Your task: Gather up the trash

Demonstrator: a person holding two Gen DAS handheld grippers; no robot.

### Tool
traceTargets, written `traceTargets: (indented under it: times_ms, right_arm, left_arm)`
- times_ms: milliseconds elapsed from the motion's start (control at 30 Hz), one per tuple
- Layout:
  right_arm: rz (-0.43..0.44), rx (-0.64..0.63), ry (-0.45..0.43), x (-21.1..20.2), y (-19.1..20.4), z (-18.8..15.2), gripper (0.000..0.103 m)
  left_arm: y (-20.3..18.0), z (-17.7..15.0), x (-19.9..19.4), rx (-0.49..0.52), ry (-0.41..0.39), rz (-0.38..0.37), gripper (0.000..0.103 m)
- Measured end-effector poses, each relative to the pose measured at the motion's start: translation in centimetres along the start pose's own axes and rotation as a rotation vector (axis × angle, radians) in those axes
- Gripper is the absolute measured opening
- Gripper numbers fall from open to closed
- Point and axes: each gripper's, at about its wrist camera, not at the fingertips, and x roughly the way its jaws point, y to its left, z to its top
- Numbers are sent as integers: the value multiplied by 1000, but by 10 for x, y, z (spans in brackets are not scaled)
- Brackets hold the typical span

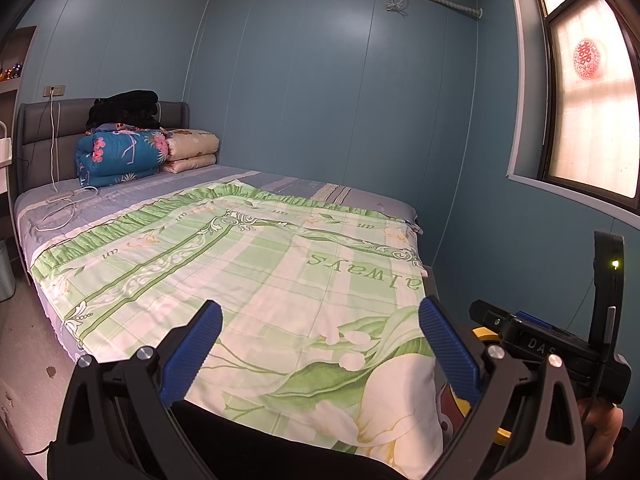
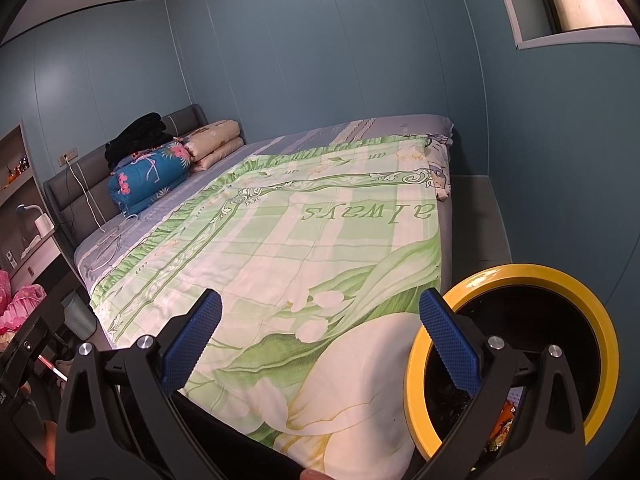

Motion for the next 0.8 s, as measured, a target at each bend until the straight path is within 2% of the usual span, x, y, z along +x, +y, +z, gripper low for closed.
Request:
traceTargets:
  times_ms: [800]
  right_arm:
    - [0,2,5,3,-2,2,95]
  left_arm:
    - [-2,-2,0,-2,-6,-16,95]
